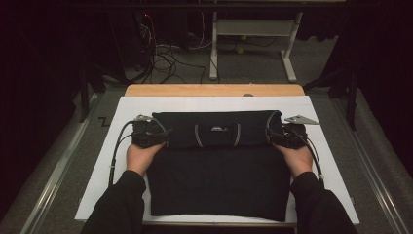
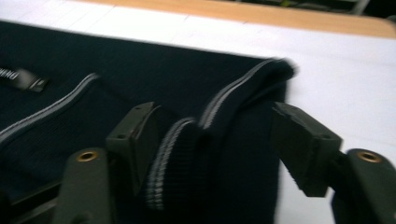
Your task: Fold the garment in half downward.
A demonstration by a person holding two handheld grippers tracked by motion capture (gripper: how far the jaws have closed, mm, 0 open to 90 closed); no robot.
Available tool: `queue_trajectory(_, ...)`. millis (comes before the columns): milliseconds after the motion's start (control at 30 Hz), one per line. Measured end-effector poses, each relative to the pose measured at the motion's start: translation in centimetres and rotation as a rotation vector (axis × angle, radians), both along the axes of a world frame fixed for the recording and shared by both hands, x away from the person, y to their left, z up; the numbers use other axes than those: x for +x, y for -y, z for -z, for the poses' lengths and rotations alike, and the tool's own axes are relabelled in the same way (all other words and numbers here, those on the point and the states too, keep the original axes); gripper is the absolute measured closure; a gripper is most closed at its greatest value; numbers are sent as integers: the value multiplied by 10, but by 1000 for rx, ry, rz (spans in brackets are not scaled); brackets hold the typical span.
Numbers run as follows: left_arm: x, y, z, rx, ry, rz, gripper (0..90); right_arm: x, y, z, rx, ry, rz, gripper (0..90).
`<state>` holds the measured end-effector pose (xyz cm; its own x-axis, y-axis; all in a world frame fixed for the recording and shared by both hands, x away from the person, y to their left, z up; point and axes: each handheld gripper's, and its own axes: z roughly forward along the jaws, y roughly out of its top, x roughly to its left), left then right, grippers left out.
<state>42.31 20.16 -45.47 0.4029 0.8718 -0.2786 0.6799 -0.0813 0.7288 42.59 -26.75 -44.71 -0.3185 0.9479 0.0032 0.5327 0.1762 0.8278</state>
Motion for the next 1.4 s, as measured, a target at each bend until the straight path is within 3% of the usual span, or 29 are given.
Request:
queue_trajectory(100,1,5,4,-5,-26,11,348,1,-7,5,9,-29,-39,444)
queue_trajectory(167,1,7,5,20,-33,5,396,2,-12,8,-1,-42,-57,509)
queue_trajectory(267,3,8,9,42,-75,-8,465,3,-17,11,-19,-68,-63,566)
queue_trajectory(367,3,9,14,55,-105,-2,517,4,-16,15,-20,-107,-35,524)
queue_trajectory(433,2,10,16,54,-98,-16,544,7,-14,20,-22,-168,-15,496)
queue_trajectory(467,1,11,16,56,-99,-19,551,6,-13,22,-15,-174,-14,504)
queue_trajectory(533,0,13,17,79,-91,-16,606,5,-12,22,-2,-173,-16,587)
queue_trajectory(600,-1,15,16,72,-93,-2,686,3,-14,21,-4,-171,-31,675)
queue_trajectory(700,-4,13,12,66,-62,9,732,-1,-18,19,-31,-147,-45,724)
queue_trajectory(967,-31,5,-8,20,44,41,734,-26,-13,3,-4,-59,-95,736)
queue_trajectory(1133,-53,-2,-9,6,68,59,734,-53,-12,1,-5,-21,-133,751)
queue_trajectory(1400,-94,-8,5,-3,72,104,732,-92,-12,9,-30,9,-168,760)
